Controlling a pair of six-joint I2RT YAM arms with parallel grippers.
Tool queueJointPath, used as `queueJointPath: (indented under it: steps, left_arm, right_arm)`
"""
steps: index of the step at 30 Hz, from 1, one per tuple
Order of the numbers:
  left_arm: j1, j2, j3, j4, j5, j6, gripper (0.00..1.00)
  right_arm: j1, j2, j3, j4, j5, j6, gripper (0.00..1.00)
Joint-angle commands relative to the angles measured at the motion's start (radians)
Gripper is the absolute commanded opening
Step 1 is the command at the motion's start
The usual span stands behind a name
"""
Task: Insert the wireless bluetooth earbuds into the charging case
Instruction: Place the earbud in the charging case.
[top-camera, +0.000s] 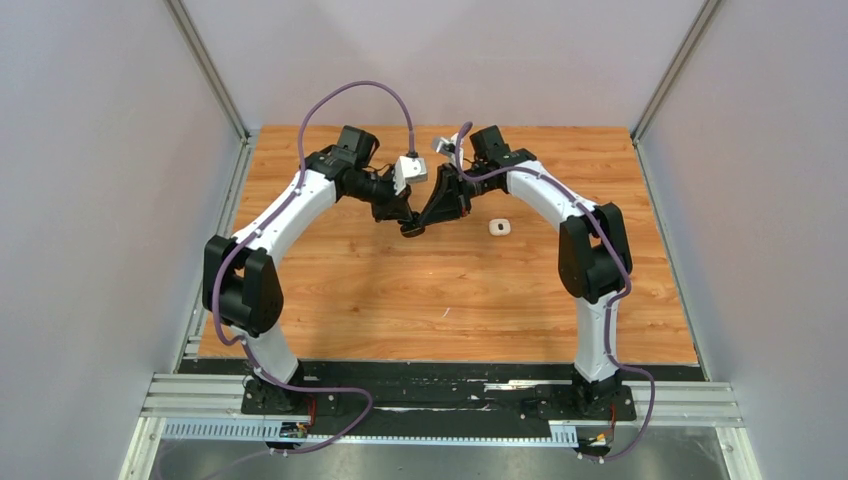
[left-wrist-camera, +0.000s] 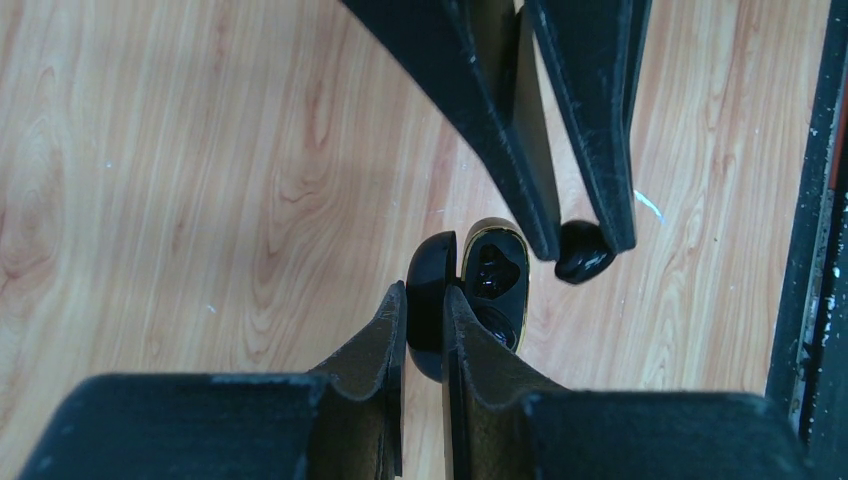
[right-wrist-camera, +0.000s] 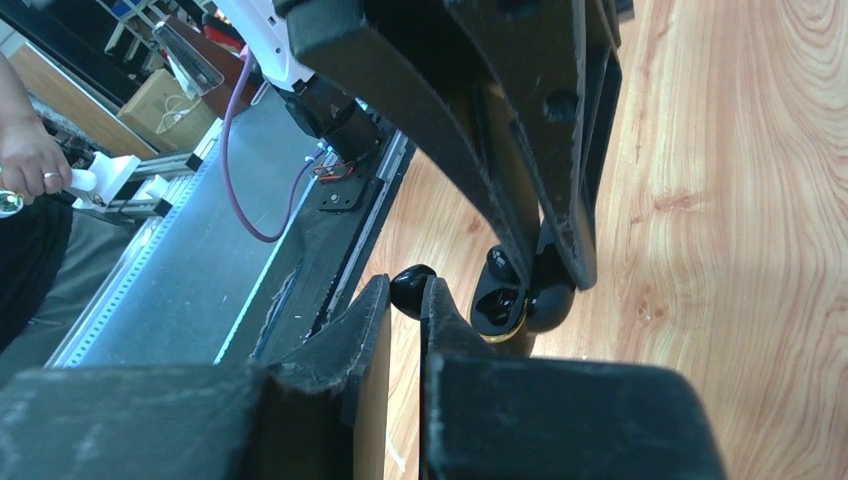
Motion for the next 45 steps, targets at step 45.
queueJointPath:
  steps: [45]
  left_arm:
    - [-0.068,-0.087,-0.03,-0.035,-0.047,0.126,0.0]
  right_arm:
    - [0.028,-0.051,0.037,-0.082,0.175,-0.117,0.0]
